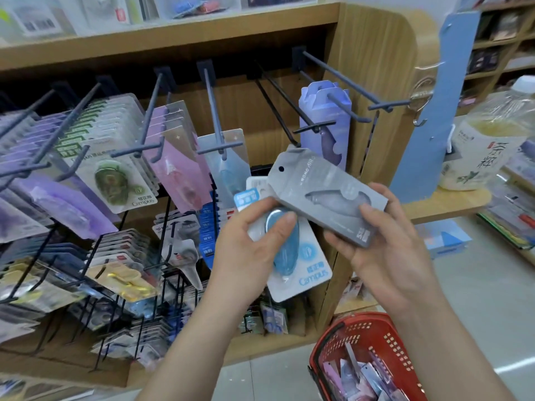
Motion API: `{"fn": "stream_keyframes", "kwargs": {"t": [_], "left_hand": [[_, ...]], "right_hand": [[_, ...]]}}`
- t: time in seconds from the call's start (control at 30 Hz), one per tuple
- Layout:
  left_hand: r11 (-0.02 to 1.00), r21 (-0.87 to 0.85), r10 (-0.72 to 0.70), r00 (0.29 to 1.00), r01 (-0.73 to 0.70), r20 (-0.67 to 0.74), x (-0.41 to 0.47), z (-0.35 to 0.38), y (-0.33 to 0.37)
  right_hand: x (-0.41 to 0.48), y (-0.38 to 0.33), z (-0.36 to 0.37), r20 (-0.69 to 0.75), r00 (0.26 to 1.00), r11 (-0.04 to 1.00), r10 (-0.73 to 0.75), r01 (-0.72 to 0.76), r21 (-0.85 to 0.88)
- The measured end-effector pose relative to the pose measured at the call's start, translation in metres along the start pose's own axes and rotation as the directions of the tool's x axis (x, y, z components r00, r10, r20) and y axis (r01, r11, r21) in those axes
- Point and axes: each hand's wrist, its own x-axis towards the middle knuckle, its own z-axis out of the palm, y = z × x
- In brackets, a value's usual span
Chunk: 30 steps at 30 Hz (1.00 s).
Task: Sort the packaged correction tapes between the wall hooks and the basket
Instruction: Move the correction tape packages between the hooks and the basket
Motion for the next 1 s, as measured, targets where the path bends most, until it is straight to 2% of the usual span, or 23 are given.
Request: {"fn": "stream_keyframes", "kwargs": {"t": [0.1,0.2,0.27,0.57,0.77,1.0], "left_hand": [[0.999,-0.013,0.040,0.997,-0.041,-0.060,0.007,-0.003,0.004],[0.994,0.046,0.106,0.993,-0.103,-0.059,0.010,-0.006,0.003],[0.990,0.078,0.123,0.991,-0.120,-0.045,0.007,-0.007,0.001],[0.986,0.140,0.107,0.988,-0.091,-0.114,0.007,-0.006,-0.001],[0.985,0.162,0.085,0.988,-0.064,-0.126,0.006,-0.009,-0.002],[0.959,0.270,0.112,0.988,-0.080,-0.108,0.005,-0.011,0.002]], "right_hand": [[-0.003,0.005,-0.013,0.043,0.998,0.981,-0.038,0.045,-0.188],[-0.004,-0.002,-0.024,0.116,0.993,0.851,0.003,0.058,-0.522],[-0.005,-0.009,-0.024,0.149,0.989,0.768,0.018,0.082,-0.635],[0.002,-0.008,-0.001,0.161,0.982,0.726,-0.099,0.182,-0.663],[-0.002,0.004,0.004,0.135,0.982,0.748,-0.131,0.188,-0.637],[-0.001,0.008,0.005,0.049,0.994,0.836,-0.103,0.113,-0.537]]}}
